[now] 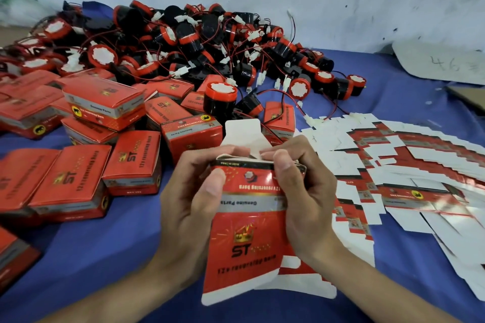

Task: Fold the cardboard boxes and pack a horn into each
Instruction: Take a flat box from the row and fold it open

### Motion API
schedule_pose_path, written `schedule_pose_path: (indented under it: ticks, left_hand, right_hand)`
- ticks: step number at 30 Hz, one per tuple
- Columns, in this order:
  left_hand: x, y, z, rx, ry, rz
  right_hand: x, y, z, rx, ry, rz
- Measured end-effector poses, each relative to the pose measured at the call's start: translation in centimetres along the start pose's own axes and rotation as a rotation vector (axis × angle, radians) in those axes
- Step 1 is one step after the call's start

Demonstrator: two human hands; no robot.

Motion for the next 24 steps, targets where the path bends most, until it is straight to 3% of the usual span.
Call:
schedule_pose_path:
  ticks: [7, 11, 16, 24]
  left_hand:
    - [0.0, -0.7, 0.3, 0.041, -0.064, -0.040]
    - [2.8, -1.5, -0.3, 0.115, -0.035, -0.157]
    - [1.5, -3.2, 0.1, -0.110, -0.234, -0.314]
    - [2.1, -1.3, -1.1, 0.150, -0.145, -0.070]
  right_hand:
    - [0.2, -0.5, 0.4, -0.140, -0.034, -0.052]
    - [0.7, 0.0, -0.3, -0.171, -0.014, -0.001]
    - [1.3, 0.0, -0.3, -0.271, -0.069, -0.014]
    - [0.9, 0.5, 1.7, -0.030, -0.354, 0.068]
Point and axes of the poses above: each hand's wrist, its own x-axis towards the middle knuckle, its own z-axis out of the palm, y = z × x, the point moved 7 cm from there along x, towards the middle knuckle, and after that the axes turned 14 degrees about -y, right-handed, at the moved point
